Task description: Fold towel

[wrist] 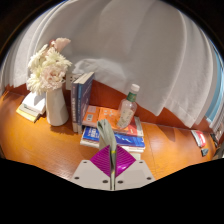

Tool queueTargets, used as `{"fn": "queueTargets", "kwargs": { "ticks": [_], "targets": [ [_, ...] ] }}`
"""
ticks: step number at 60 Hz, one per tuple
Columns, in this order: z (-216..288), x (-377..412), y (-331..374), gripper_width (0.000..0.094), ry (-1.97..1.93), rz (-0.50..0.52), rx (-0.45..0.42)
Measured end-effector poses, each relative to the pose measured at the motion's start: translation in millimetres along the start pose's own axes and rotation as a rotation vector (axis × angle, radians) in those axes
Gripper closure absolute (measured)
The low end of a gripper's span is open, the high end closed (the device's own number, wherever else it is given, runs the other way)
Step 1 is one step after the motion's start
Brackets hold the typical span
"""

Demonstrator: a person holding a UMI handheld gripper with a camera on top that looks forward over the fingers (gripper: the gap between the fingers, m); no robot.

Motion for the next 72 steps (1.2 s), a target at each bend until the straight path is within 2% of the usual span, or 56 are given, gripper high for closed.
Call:
{"fn": "queueTargets", "kwargs": {
  "ticks": [8, 10, 14, 16, 20, 25, 30, 38, 48, 72],
  "targets": [
    [-32.2, -57.2, -22.3, 0.0867, -0.053, 0.037, 0.033],
    [-45.8, -66.8, -30.9, 0.0781, -0.074, 0.052, 0.058],
    [-69.3, -84.1, -42.5, 0.0513, -0.108, 0.054, 0.087],
    [-77.0, -90.3, -45.1, 0.0413, -0.122, 0.055, 0.099],
    [-81.5, -97.1, -42.3, 0.0338, -0.155, 0.066, 0.093],
    [-77.3, -101.3, -28.8, 0.0313, -0.198, 0.055, 0.066],
    [-54.8, -95.4, -1.0, 0.0248, -0.224, 0.053, 0.018],
    [-4.3, -70.2, 64.6, 0.0243, -0.231, 0.053, -0.101],
    [21.3, -9.7, 143.6, 0.0236, -0.215, 0.094, -0.167],
    [-49.1, 106.7, 250.0, 0.0234, -0.196, 0.129, -0.126]
  ]
}}
Point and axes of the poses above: the point between the fingertips, and its own axes, seen from behind it with the camera up: x to the left, z up, y backward, against the way the camera looks, the point moved 5 cm from there along y, backward, against the way the camera looks, and after that the axes turned 3 degrees about -y, right-handed, at the moved point
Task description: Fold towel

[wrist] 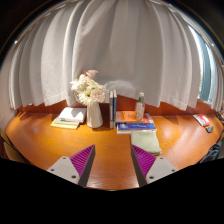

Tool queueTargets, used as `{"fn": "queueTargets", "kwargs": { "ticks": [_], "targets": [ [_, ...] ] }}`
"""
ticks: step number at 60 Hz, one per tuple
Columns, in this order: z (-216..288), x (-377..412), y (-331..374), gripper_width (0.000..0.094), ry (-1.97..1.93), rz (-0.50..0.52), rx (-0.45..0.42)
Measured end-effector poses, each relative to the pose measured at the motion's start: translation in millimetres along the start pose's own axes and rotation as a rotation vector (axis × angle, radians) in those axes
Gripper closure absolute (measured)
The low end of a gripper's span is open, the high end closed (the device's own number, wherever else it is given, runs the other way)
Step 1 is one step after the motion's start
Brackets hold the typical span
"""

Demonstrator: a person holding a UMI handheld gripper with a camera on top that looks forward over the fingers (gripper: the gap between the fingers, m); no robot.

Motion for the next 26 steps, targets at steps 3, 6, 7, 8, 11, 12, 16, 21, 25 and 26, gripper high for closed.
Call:
{"fn": "queueTargets", "kwargs": {
  "ticks": [3, 6, 7, 8, 11, 12, 16, 21, 25, 26],
  "targets": [
    [-9.1, 8.2, 7.0, 0.0234, 0.009, 0.008, 0.011],
    [-16.5, 15.6, 12.1, 0.0236, 0.016, 0.017, 0.015],
    [-18.5, 18.6, 13.7, 0.0233, 0.017, 0.019, 0.016],
    [-20.1, 20.8, 15.6, 0.0232, 0.019, 0.021, 0.018],
    [-25.0, 25.1, 19.9, 0.0234, 0.028, 0.021, 0.025],
    [-26.7, 26.6, 20.9, 0.0235, 0.029, 0.022, 0.026],
    [-28.8, 32.6, 25.4, 0.0234, 0.031, 0.033, 0.025],
    [-27.5, 36.8, 29.6, 0.0233, 0.035, 0.038, 0.016],
    [-27.3, 37.4, 31.5, 0.0232, 0.040, 0.034, 0.015],
    [-27.2, 37.4, 32.2, 0.0231, 0.040, 0.033, 0.014]
  ]
}}
Point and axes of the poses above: the point between the fingertips, and its own axes, seen from behind it with the camera up: x to the left, z up, y backward, against the way the camera looks, the point moved 5 cm from there along y, backward, against the way the camera looks, and after that the axes turned 3 degrees about -y, right-handed, at the moved point
